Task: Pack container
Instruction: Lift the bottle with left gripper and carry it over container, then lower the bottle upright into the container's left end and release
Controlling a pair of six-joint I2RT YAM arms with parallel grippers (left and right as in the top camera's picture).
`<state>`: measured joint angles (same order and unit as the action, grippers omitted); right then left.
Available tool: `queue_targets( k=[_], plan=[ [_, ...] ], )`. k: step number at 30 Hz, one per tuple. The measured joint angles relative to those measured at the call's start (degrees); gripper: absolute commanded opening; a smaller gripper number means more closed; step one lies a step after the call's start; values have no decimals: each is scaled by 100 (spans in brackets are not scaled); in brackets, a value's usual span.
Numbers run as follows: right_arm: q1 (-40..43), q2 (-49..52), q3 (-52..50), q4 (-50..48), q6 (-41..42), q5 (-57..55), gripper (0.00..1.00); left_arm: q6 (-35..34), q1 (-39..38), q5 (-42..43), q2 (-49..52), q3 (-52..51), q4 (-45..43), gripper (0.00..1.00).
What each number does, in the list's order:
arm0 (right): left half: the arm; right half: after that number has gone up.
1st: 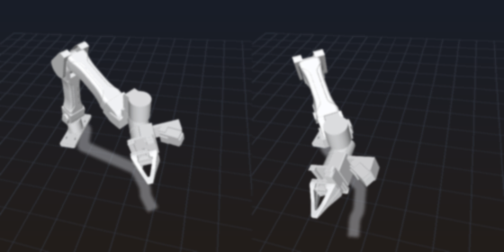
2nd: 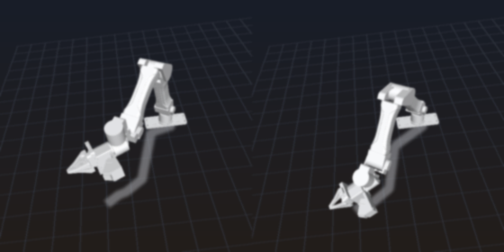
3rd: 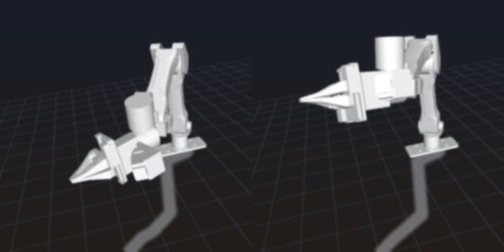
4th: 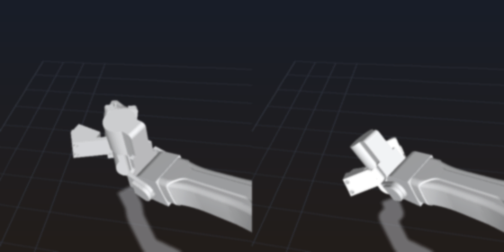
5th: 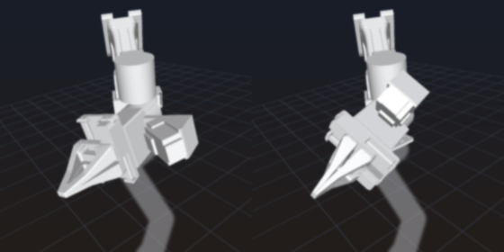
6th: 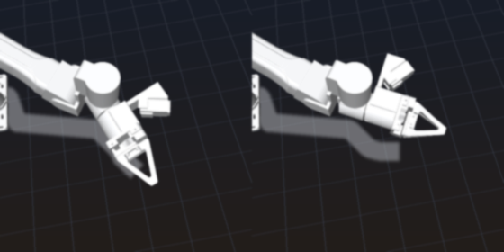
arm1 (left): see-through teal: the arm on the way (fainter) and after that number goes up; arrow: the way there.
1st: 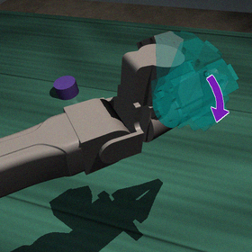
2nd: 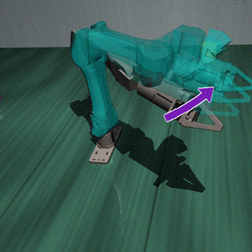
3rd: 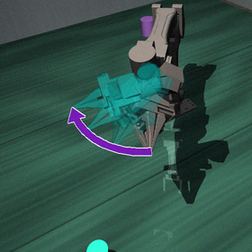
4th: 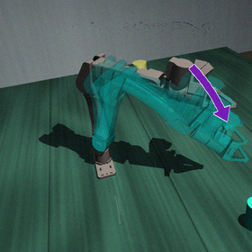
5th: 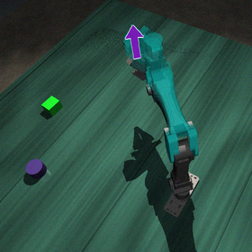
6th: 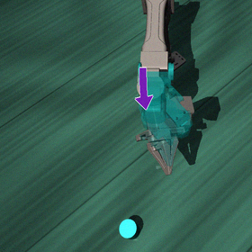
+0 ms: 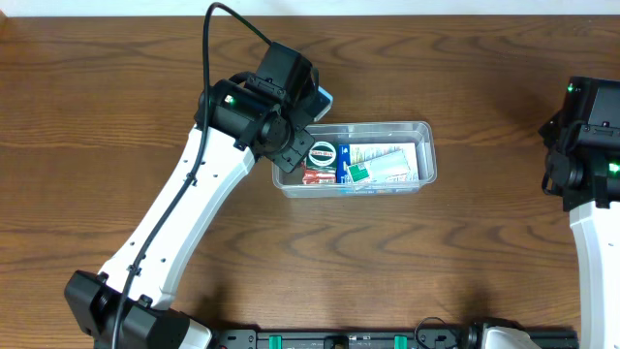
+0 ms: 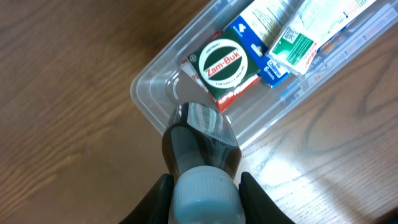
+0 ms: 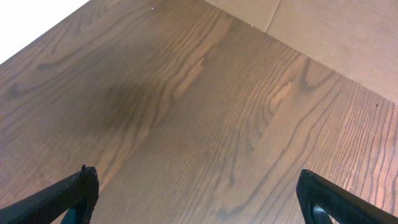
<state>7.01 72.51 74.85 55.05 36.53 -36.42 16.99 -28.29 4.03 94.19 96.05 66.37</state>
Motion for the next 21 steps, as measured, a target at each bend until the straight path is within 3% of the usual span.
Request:
queue_targets(
  k=[21],
  plan=[
    [0, 0, 0, 2, 0, 0, 99, 507, 7, -17, 901, -90, -382, 16]
  ],
)
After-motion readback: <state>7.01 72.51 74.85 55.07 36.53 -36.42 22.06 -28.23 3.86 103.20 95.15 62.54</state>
